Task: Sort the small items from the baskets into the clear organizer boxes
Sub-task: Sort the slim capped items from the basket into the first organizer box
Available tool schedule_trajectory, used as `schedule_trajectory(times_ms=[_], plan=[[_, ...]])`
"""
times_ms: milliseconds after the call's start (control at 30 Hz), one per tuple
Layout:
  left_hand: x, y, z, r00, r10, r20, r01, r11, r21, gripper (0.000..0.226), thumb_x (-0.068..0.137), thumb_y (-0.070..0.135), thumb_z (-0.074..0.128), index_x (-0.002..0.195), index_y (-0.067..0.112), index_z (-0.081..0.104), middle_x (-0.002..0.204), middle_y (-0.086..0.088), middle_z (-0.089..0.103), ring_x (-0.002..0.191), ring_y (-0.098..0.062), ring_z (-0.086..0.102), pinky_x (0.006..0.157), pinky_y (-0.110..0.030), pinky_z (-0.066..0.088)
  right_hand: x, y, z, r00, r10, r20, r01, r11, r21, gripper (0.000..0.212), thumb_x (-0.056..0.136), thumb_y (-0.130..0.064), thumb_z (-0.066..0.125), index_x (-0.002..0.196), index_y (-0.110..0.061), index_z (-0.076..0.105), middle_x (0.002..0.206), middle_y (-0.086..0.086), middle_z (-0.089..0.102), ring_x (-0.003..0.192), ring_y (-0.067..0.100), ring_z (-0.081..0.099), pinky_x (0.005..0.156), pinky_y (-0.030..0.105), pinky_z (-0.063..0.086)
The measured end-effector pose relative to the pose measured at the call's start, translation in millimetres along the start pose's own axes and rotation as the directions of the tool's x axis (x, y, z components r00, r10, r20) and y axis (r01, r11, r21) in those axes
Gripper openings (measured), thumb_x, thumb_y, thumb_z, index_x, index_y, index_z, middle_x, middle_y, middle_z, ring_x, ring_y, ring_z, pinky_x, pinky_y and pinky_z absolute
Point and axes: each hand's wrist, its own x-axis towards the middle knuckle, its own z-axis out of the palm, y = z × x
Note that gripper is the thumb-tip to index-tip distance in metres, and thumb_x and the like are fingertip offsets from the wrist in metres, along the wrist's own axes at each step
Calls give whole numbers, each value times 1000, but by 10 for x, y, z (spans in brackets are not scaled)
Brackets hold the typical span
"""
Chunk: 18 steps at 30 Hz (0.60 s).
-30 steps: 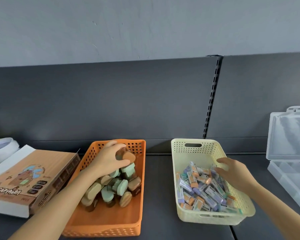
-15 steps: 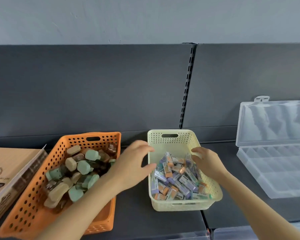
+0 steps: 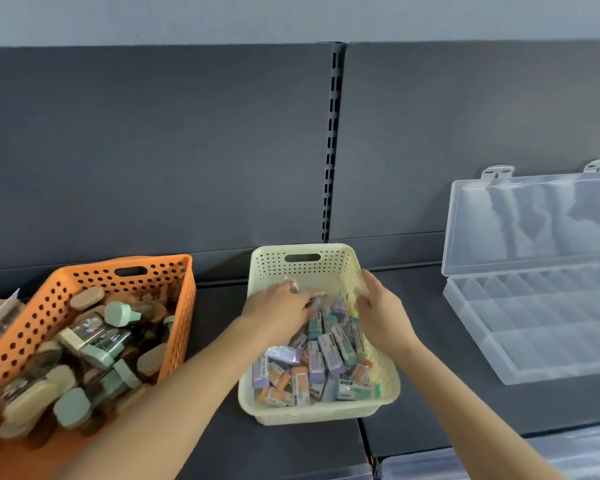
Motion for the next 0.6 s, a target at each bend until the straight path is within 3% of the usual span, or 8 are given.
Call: schedule_trajectory(times_ms=[33,100,133,200,300,433,500,600], plan=[[-4,26,8,999,22,37,-21,999,-41,48,98,49,33,145,39,27,148,-8,31,128,-28,39,92,-42,46,3,19,3,1000,0,0,0,1000,10,41,91,-2,32,123,-22,48,87,-2,64,75,18,62,62,34,51],[-86,96,20,979,111,168,-82,982,-171,63,91,54,48,147,33,27,159,1,6,143,-25,15,112,-43,28,9,48,11,1000,3,0,-3,1000,31,43,91,-2,32,124,-24,47,83,-3,64,68,18,61,54,28,46],[-144,125,14,962,149,228,-100,972,-215,73,84,60,55,147,33,28,159,7,-3,144,-21,7,115,-42,22,18,57,18,1000,4,-2,-4,999,38,44,90,-2,32,125,-24,47,81,-3,64,64,17,59,51,26,44],[-230,145,5,946,177,272,-126,973,-195,90,71,65,65,146,41,23,157,15,-9,144,-19,6,115,-41,23,39,70,32,1000,9,-8,-9,999,48,44,90,-2,31,126,-24,47,79,-2,63,59,15,55,48,24,41],[-232,106,36,965,130,228,-93,982,-166,89,69,61,69,144,44,25,157,15,1,138,-19,24,102,-35,38,51,74,41,1000,6,-6,-5,998,61,47,89,-1,30,127,-24,46,78,-1,62,54,14,51,47,26,41],[-195,91,61,996,34,77,-16,975,-220,53,88,30,59,138,33,43,145,5,32,107,-17,53,82,-34,51,50,106,36,1000,-2,-2,2,997,74,45,88,-1,30,124,-22,48,77,-1,62,53,15,48,49,30,42],[-215,79,71,999,1,46,12,959,-282,48,90,24,57,136,32,46,140,6,39,104,-14,54,86,-35,49,51,114,38,1000,-8,0,7,996,87,44,89,-2,30,124,-21,47,80,-2,63,56,17,52,51,31,44],[-307,79,32,999,-23,33,33,929,-369,49,90,25,58,136,35,46,143,10,35,122,-9,44,100,-31,40,29,86,23,1000,-17,3,17,995,102,43,90,-2,31,126,-22,46,84,-8,62,66,17,60,55,30,48]])
